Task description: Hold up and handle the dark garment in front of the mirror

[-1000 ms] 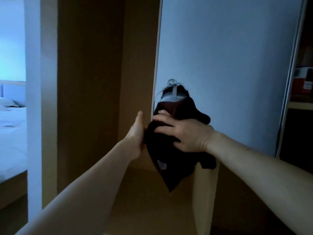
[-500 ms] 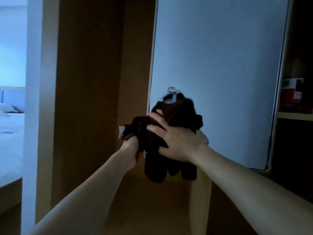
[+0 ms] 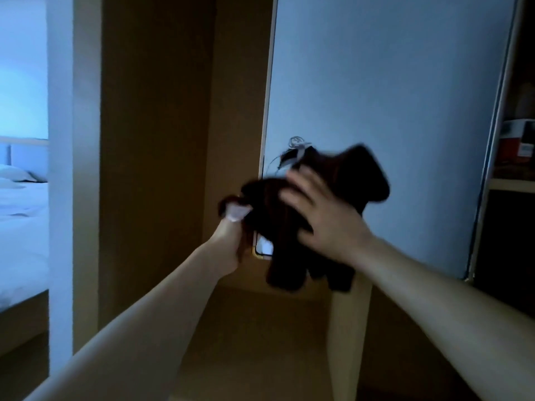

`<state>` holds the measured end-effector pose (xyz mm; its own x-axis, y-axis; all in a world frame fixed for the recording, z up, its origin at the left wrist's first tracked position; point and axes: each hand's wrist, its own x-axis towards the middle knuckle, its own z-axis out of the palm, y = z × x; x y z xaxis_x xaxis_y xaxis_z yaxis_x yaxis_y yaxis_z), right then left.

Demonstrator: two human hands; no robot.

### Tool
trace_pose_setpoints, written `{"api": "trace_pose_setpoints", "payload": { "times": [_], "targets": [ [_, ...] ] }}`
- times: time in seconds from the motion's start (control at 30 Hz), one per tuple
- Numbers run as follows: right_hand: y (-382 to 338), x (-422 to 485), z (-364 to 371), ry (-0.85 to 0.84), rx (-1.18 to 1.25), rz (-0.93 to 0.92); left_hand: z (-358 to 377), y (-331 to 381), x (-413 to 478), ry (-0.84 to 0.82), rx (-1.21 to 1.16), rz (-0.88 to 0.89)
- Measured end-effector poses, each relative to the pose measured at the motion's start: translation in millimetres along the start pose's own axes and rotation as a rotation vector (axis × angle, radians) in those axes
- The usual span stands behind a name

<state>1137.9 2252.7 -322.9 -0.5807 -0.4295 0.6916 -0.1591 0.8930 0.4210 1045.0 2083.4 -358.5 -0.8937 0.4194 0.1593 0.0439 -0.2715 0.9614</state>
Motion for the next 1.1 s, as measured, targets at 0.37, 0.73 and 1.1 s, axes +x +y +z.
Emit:
{"api": "trace_pose_setpoints", "payload": {
  "times": [0.37,0.73,1.1],
  "targets": [
    [-62.9,-72.9,24.7,-0.127,0.036,0.022,7.6,9.9,-7.8,-0.061,0.046,-0.088],
    [-68.9,-83.3,5.3,-0.127,0.104,0.128,7.4,9.8,-9.2,-0.048,0.075,-0.074],
    [-11.3,-118.0,-19.4,-0.131,0.163,0.140,14.0,2.2,-3.4,0.024,0.178,-0.032]
  ]
}}
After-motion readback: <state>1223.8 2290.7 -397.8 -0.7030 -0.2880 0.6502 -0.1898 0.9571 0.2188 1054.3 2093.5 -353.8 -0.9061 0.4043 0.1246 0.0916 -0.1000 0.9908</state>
